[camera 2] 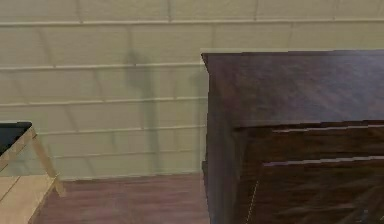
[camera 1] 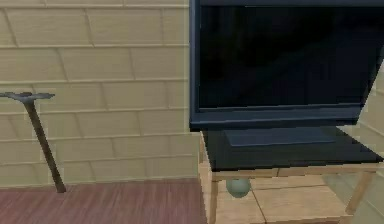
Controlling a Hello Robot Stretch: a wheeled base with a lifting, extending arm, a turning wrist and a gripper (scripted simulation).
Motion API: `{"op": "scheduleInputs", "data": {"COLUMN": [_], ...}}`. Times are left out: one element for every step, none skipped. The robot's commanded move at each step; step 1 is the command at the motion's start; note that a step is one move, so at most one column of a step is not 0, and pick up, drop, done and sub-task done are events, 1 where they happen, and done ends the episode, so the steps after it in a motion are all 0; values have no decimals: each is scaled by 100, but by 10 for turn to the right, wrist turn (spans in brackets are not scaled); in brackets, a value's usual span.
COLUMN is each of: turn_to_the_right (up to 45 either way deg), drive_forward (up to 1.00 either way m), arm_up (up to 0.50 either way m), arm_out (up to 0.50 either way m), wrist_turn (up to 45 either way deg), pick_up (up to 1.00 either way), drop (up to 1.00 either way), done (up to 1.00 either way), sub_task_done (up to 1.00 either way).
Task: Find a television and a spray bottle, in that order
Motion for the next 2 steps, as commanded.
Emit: {"op": "scheduleInputs", "data": {"turn_to_the_right": [0, 270], "drive_forward": [25, 0], "arm_up": [0, 0], "arm_out": [0, 0], "wrist_turn": [0, 0], "pick_up": [0, 0], "drop": [0, 0], "done": [0, 0], "sub_task_done": [0, 0]}}
